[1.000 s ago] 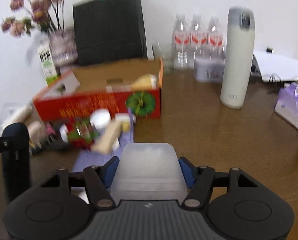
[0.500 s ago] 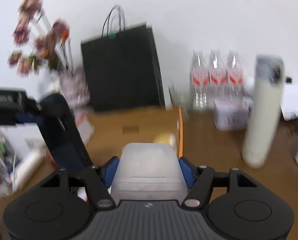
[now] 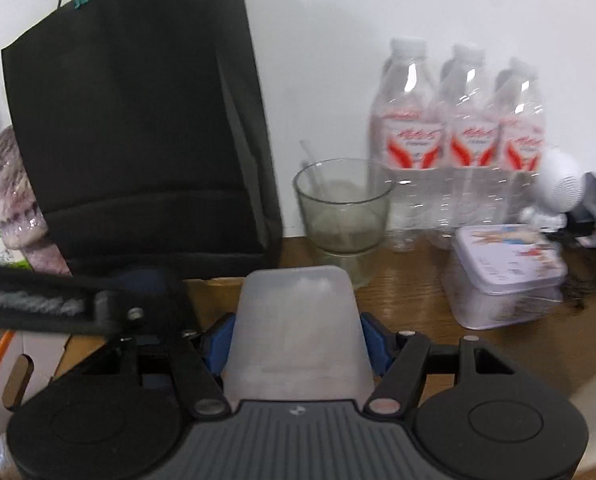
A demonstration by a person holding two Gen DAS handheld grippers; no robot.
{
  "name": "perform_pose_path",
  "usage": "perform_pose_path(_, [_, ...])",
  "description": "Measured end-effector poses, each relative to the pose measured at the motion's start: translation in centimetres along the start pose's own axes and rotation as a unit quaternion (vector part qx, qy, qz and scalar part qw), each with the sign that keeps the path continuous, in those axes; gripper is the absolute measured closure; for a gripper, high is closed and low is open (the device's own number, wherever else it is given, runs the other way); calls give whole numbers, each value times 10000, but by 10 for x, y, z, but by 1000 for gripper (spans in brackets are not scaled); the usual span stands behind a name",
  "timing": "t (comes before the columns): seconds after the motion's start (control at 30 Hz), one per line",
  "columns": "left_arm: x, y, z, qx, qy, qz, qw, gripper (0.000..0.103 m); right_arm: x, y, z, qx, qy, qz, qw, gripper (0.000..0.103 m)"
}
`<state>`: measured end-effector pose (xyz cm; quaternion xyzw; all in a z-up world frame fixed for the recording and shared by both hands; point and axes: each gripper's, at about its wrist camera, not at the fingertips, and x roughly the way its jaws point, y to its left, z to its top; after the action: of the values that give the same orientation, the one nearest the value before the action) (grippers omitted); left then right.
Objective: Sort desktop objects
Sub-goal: 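Lower the pouch into the box with the left tool while the right tool drops the container in, then move both open tools back toward the charger and rose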
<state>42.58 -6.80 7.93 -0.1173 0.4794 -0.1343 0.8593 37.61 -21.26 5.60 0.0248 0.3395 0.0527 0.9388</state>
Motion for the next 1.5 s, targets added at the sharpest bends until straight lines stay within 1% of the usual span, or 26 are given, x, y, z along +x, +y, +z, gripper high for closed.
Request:
perform_pose_path(0.03, [10, 3, 0, -45, 116, 15, 9999, 32, 2, 8, -3, -244, -54, -123, 9996, 36])
perform_pose_path(0.07, [16, 5, -1, -69, 170, -24, 9998, 27, 4, 15, -5, -457, -69, -271, 9986, 36])
perform_pose_path(0.1, [20, 7, -3, -88, 181, -46, 9998, 27, 6, 20, -6, -608, -34, -423, 9972, 35])
perform_pose_path(0.13, [23, 10, -6, -102, 157, -117, 9998, 26, 7, 21, -5, -668, 43, -468, 9967, 35])
perform_pose_path(0.17, [22, 13, -8, -128, 93, -218, 9996, 24, 4, 19, -5, -665, 95, -415, 9969, 34])
perform_pose_path(0.23, [18, 19, -10, -255, -22, -472, 9986, 23, -3, 10, -4, -548, 83, -173, 9983, 29])
perform_pose_path(0.3, [15, 18, -13, -371, -143, -790, 9961, 21, -14, 1, -3, -376, 37, -175, 9991, 29])
perform_pose_path(0.33, [14, 14, -14, -350, -143, -815, 9960, 19, -19, -2, -2, -345, 26, -215, 9992, 30])
perform_pose_path(0.4, [8, 6, -16, -239, -165, -695, 9972, 19, -28, -7, -3, -380, 11, -240, 9990, 30])
perform_pose_path(0.5, [-20, 0, -19, -30, -405, -541, 9977, 18, -44, -13, -6, -341, 101, -225, 9991, 30])
perform_pose_path(0.53, [-33, -3, -21, 86, -456, -453, 9979, 15, -50, -13, -8, -334, 99, -224, 9991, 30])
perform_pose_path(0.57, [-42, -4, -22, 184, -476, -341, 9981, 11, -56, -15, -10, -335, 98, -205, 9992, 30])
perform_pose_path(0.63, [-63, -6, -30, 392, -530, 43, 9978, 9, -69, -13, -13, -319, 115, -130, 9993, 30])
perform_pose_path(0.73, [-85, -5, -48, 539, -489, 437, 9964, 8, -94, -5, -19, -295, 106, 33, 9995, 30])
perform_pose_path(0.83, [-109, 6, -77, 403, -496, 589, 9962, 5, -121, 6, -32, -330, 56, 172, 9993, 28])
perform_pose_path(0.93, [-122, 17, -112, 222, -480, 625, 9966, 4, -144, 13, -53, -308, 75, 240, 9992, 25])
perform_pose_path(1.0, [-131, 19, -134, 240, -485, 745, 9958, 4, -156, 13, -71, -238, 108, 273, 9993, 25])
perform_pose_path(1.13, [-159, 23, -193, 552, -821, 894, 9911, 1, -172, 9, -112, -122, 189, 304, 9993, 24])
perform_pose_path(1.23, [-174, 24, -232, 526, -1057, 1066, 9873, 0, -179, 5, -145, -83, 293, 312, 9990, 24])
perform_pose_path(1.3, [-183, 26, -257, 487, -1205, 1116, 9852, 0, -187, 6, -164, -78, 330, 295, 9990, 24])
perform_pose_path(1.37, [-190, 25, -283, 531, -1460, 1114, 9816, 0, -198, 6, -181, -133, 227, 352, 9990, 24])
perform_pose_path(1.43, [-196, 26, -306, 554, -1676, 1022, 9790, 0, -206, 5, -195, -147, 108, 436, 9989, 16])
perform_pose_path(1.5, [-198, 27, -324, 475, -1735, 1018, 9784, 0, -212, 4, -206, -153, 54, 431, 9989, 16])
